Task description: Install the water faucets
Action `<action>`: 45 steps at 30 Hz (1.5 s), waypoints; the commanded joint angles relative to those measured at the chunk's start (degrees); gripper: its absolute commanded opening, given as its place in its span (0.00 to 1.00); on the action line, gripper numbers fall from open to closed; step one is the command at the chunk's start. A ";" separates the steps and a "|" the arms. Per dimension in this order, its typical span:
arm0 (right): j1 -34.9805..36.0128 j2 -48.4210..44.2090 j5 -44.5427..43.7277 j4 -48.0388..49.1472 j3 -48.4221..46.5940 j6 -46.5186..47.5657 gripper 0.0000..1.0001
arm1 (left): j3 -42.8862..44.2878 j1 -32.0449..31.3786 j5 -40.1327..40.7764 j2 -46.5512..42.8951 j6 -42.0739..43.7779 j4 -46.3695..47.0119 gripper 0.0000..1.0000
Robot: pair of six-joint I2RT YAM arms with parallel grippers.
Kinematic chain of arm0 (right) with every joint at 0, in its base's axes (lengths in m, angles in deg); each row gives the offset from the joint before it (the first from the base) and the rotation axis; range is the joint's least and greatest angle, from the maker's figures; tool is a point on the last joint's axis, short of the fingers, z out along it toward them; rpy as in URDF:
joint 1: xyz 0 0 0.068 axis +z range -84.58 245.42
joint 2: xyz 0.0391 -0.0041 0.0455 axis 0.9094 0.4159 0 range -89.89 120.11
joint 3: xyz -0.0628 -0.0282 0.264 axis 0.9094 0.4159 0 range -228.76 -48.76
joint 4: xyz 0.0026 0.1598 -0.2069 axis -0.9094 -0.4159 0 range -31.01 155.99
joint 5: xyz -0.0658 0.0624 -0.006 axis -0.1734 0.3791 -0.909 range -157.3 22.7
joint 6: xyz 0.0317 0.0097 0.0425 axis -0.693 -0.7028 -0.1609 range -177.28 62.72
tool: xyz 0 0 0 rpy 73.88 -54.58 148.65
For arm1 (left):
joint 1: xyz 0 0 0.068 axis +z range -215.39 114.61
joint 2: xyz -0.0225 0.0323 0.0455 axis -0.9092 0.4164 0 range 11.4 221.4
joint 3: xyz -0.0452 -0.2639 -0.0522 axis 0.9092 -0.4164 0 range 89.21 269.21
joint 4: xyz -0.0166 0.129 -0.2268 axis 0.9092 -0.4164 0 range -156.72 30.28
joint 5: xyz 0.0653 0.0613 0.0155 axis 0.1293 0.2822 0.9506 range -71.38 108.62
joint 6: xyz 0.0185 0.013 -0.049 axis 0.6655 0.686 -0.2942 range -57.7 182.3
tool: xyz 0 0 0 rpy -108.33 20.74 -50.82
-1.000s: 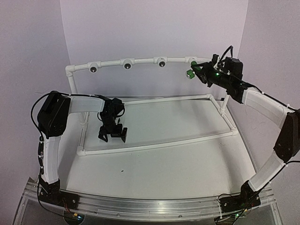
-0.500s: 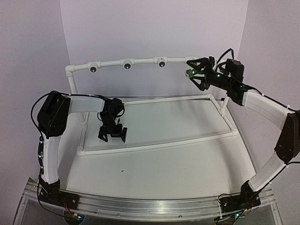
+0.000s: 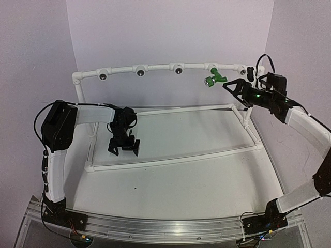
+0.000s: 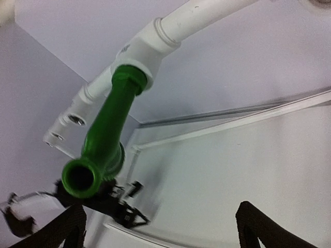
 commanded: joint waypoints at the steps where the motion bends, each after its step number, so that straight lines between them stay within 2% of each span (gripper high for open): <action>1: 0.62 -6.14 -15.78 -13.74 -6.98 32.73 0.98 | 1.87 0.35 -0.09 -0.67 0.88 -0.03 1.00; 4: 2.81 -8.19 -27.10 -15.16 -8.56 48.83 0.98 | 2.44 0.35 -0.18 -0.18 0.99 0.00 1.00; 9: 11.47 -10.30 -41.51 -12.91 -6.83 78.32 0.98 | 3.43 0.35 -0.35 0.41 1.21 0.12 1.00; 14: 18.30 -8.49 -49.52 -9.04 -6.23 95.31 0.98 | 3.79 0.35 -0.36 0.56 1.09 0.20 1.00; 18: 22.79 -5.69 -56.52 0.51 -4.76 103.73 0.98 | 3.12 0.35 -0.18 -0.02 0.57 0.38 1.00; 25: 25.27 0.80 -59.90 15.06 -1.23 112.77 0.98 | 1.79 0.35 0.13 -1.16 0.38 0.29 1.00; 31: 25.54 6.24 -61.85 19.73 -4.21 114.65 0.98 | 0.83 0.37 0.62 -2.42 -0.11 0.22 1.00; 35: 25.50 8.63 -61.62 23.18 -4.24 116.01 0.95 | 0.21 0.35 0.85 -2.81 -0.50 0.34 1.00; 39: 25.45 11.68 -63.21 26.17 -5.14 114.39 0.85 | 0.28 0.35 0.99 -3.11 -0.71 0.26 1.00; 45: 24.92 13.90 -64.39 29.11 -6.44 107.69 0.61 | -0.72 0.36 1.32 -4.00 -1.10 0.11 1.00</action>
